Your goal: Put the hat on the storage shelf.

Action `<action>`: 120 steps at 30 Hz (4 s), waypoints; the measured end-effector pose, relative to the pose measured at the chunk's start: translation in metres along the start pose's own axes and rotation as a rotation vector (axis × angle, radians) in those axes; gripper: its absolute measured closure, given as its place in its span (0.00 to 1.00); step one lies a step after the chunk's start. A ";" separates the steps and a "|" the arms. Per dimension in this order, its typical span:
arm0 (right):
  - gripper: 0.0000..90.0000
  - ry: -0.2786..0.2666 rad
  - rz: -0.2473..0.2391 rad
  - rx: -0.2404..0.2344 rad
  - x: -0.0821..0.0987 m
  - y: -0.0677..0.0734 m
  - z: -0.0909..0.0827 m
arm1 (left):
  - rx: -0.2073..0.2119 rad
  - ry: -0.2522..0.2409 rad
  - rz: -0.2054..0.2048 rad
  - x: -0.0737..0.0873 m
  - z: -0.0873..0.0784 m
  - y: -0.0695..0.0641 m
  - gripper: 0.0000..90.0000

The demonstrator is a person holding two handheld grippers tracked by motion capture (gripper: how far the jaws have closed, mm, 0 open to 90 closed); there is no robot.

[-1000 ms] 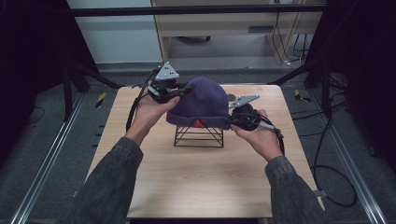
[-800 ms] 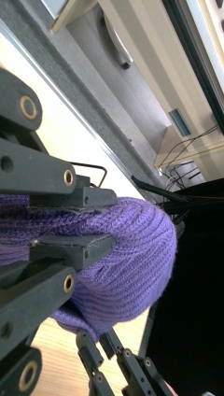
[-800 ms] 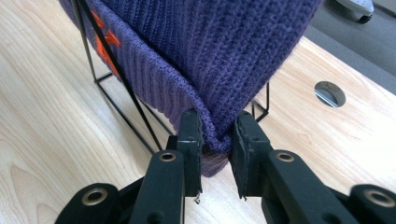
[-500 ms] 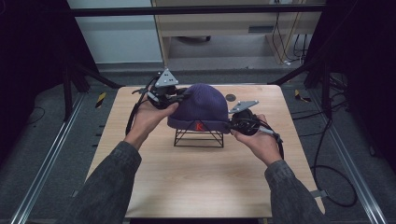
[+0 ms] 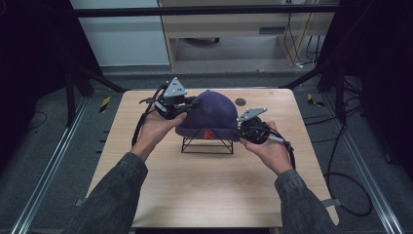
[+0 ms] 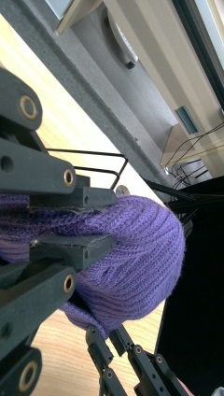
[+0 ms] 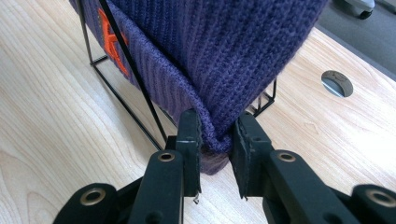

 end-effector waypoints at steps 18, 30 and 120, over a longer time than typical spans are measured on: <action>0.82 -0.035 0.003 -0.002 0.006 0.008 -0.007 | -0.041 0.024 0.000 -0.002 -0.005 -0.011 0.87; 0.82 -0.037 0.004 0.004 0.006 0.008 -0.006 | -0.046 0.033 -0.031 0.009 -0.006 -0.005 0.87; 0.18 -0.132 0.094 -0.002 0.015 0.048 -0.019 | -0.033 0.105 -0.091 0.054 -0.033 -0.049 0.17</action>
Point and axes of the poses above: each handheld gripper's, and its own axes: z roughly forward along the jaws, x roughly out of its underside, y roughly to its left, the point moved 6 cm from there along z, roughly forward along the jaws, and after that the axes turned 1 degree about -y, right-handed, at the moved point
